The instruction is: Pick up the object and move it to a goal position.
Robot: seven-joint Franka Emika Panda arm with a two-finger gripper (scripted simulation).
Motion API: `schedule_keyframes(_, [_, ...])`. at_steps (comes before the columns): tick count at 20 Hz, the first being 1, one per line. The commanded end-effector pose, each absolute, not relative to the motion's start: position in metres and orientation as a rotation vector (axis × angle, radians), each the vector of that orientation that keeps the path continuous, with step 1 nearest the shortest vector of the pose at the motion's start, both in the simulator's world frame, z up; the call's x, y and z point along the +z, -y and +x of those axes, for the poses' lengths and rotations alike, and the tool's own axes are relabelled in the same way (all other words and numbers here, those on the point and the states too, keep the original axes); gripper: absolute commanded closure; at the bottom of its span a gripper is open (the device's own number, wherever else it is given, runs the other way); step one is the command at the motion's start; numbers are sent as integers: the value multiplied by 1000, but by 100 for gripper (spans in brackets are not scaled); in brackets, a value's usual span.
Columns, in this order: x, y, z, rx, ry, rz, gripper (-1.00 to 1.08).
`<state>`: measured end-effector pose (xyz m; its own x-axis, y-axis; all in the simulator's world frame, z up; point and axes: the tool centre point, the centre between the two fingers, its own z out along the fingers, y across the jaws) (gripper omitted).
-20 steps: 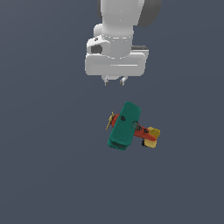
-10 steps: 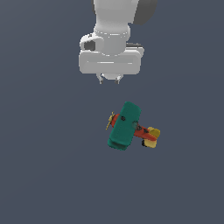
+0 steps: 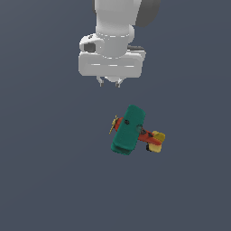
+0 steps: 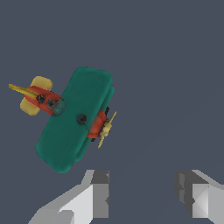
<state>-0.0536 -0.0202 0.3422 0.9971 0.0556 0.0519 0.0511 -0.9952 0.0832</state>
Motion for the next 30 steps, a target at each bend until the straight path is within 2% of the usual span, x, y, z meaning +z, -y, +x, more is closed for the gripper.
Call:
schedule_keyframes(1, [342,21,-54,80,-83,3053,-20])
schedule_keyframes(14, [331,19,-51,44,-79,3104,-20])
schedule_keyframes(30, [290,12,-41,-81,-63,3304,-20])
